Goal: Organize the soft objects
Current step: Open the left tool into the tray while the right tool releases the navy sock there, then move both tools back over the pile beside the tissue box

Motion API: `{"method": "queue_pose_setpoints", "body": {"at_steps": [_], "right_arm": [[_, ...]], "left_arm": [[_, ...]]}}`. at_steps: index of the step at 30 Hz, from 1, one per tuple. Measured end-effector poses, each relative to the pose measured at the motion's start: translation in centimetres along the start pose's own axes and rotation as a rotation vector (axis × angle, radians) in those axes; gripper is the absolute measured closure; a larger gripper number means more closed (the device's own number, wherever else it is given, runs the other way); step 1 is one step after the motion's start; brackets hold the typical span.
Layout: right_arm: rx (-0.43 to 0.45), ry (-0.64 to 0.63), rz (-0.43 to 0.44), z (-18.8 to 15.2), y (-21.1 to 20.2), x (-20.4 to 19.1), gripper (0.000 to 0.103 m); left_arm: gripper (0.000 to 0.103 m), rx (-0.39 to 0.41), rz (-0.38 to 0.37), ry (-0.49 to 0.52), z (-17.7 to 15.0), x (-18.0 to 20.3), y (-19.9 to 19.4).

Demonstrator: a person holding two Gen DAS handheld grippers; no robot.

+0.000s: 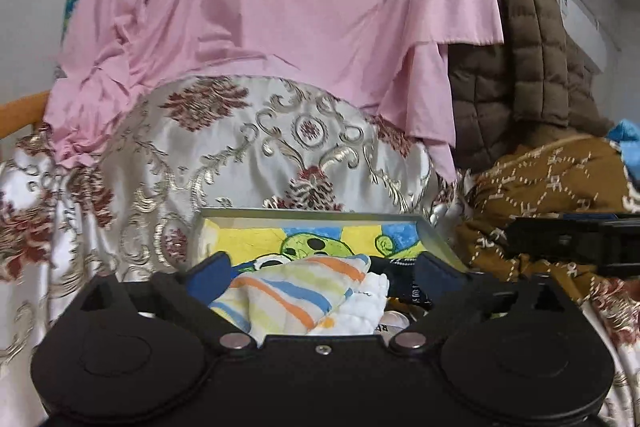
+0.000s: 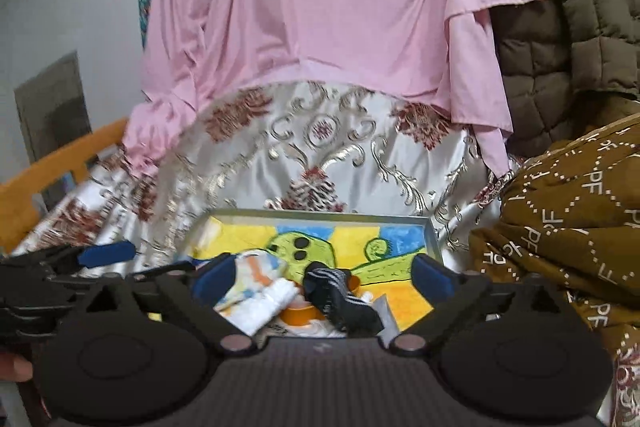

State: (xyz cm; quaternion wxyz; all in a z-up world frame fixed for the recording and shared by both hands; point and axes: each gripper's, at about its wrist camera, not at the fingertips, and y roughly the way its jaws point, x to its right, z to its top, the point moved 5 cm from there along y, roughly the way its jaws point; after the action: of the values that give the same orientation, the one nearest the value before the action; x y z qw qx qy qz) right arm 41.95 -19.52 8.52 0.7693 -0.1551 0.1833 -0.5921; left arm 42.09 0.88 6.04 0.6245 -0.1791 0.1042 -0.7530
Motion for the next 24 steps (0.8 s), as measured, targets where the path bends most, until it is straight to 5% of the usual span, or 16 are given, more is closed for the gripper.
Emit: {"method": "queue_pose_setpoints", "body": {"at_steps": [11,24], "right_arm": [[0.065,0.062,0.036,-1.8,-8.2,-1.9,0.0],[0.095,0.069,-0.038,-7.0,-14.0,-3.3,0.0]], "left_arm": [[0.001,0.036,-0.015,-0.065,-1.3,0.6,-8.3],[0.001,0.021,0.037,-0.078,-6.1,0.5,-13.5]]}}
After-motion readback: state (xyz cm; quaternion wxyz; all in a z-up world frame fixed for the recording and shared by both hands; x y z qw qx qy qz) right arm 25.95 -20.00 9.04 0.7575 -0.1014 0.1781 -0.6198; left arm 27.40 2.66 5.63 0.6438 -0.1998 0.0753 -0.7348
